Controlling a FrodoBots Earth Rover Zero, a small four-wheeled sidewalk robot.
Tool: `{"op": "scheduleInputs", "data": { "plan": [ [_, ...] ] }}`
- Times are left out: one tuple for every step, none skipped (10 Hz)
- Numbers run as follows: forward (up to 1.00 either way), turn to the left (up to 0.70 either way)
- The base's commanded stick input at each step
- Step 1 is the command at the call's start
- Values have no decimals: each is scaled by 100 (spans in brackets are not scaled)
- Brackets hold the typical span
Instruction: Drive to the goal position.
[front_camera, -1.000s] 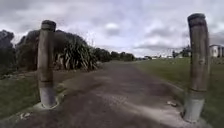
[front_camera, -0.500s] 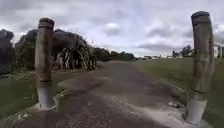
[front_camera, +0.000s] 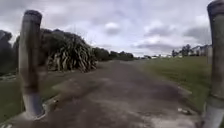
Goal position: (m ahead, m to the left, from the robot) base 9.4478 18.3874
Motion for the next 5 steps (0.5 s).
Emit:
{"op": "scheduleInputs", "data": {
  "plan": [
    [70, 0],
    [70, 0],
    [70, 0],
    [70, 0],
    [70, 0]
  ]
}}
